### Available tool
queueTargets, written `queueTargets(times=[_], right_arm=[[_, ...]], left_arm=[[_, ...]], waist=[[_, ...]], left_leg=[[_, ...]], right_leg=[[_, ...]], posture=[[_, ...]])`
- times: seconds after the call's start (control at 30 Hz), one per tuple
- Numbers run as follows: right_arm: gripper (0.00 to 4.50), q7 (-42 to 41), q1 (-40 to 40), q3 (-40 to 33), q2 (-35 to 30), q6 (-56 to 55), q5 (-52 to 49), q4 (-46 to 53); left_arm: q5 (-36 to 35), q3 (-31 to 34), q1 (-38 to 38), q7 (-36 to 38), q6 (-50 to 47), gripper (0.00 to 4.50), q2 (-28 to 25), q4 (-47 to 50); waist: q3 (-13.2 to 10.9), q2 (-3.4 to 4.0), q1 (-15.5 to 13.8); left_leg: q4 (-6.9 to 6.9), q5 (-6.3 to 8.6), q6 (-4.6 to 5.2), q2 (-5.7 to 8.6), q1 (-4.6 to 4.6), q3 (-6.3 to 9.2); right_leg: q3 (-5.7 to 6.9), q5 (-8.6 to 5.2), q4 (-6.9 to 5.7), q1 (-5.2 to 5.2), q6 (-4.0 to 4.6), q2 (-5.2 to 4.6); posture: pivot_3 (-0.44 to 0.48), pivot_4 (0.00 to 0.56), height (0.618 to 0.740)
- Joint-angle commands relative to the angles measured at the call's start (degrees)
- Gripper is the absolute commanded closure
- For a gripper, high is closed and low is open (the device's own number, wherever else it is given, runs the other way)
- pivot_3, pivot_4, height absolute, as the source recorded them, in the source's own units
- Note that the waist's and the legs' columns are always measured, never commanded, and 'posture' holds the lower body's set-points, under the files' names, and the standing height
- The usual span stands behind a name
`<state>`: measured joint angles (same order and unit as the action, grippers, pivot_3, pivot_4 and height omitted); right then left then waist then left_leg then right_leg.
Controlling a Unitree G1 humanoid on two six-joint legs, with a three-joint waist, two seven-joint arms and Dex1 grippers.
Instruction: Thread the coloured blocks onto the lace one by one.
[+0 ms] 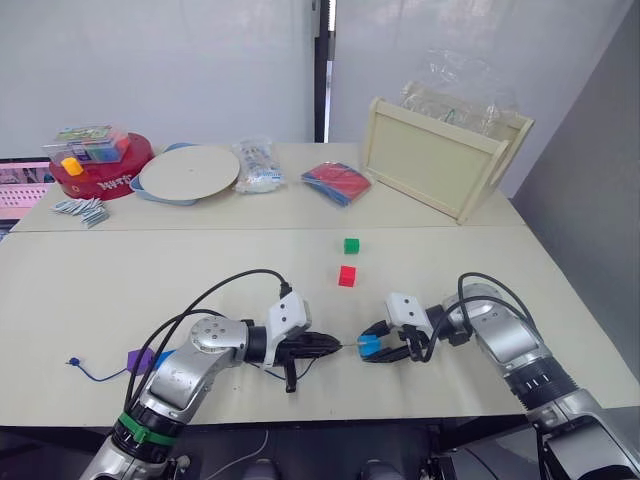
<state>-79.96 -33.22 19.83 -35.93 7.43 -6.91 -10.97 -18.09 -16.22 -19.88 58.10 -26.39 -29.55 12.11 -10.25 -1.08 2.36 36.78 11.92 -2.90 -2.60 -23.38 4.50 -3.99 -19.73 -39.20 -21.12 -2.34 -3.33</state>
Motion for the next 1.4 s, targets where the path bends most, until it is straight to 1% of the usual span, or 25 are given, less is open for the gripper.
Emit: queueTargets(times=[0.03,0.27,0.43,1.0,1.4], right_arm=[[3.14,0.6,0.5,-0.6,-0.5,1.7,-0.2,3.1],[3.14,1.1,1.2,-0.5,-1.4,3.2,0.2,4.1],[3.14,1.2,2.0,-0.4,-1.9,3.5,0.1,4.8],[3.14,1.2,2.6,-0.4,-2.5,4.3,-0.1,5.7],[3.14,1.5,2.9,-0.5,-2.6,5.4,-0.1,7.0]], left_arm=[[0.2,0.1,-0.5,0.1,1.0,4.5,0.2,0.2],[0.7,0.2,0.5,0.8,1.9,4.5,-1.1,-0.5],[-0.7,1.7,1.0,0.3,1.5,4.5,-0.9,-0.2],[-0.9,3.3,2.2,0.4,1.8,4.5,-2.1,0.0],[-0.4,1.5,1.3,0.0,1.6,4.5,-0.2,-0.6]], waist=[[0.0,0.0,-0.1],[0.0,0.0,-0.1],[0.0,0.0,-0.2],[0.0,0.0,-0.3],[0.0,0.0,-0.3]], left_leg=[[0.0,0.0,0.0,0.01,0.0,0.0],[0.01,0.0,0.0,0.01,0.0,0.0],[0.01,0.0,0.0,0.01,-0.01,0.0],[0.01,0.0,0.0,0.02,-0.01,0.0],[0.01,0.0,0.0,0.02,-0.01,0.0]], right_leg=[[0.0,0.0,0.0,0.0,0.0,-0.01],[0.0,0.0,0.01,0.0,0.0,-0.01],[0.0,0.0,0.02,0.01,0.0,-0.02],[0.01,0.0,0.04,0.02,0.0,-0.03],[0.01,0.0,0.04,0.02,0.0,-0.02]], posture=[[0.0,0.15,0.74],[0.0,0.15,0.74],[0.0,0.15,0.74],[0.0,0.15,0.74],[0.0,0.15,0.74]])
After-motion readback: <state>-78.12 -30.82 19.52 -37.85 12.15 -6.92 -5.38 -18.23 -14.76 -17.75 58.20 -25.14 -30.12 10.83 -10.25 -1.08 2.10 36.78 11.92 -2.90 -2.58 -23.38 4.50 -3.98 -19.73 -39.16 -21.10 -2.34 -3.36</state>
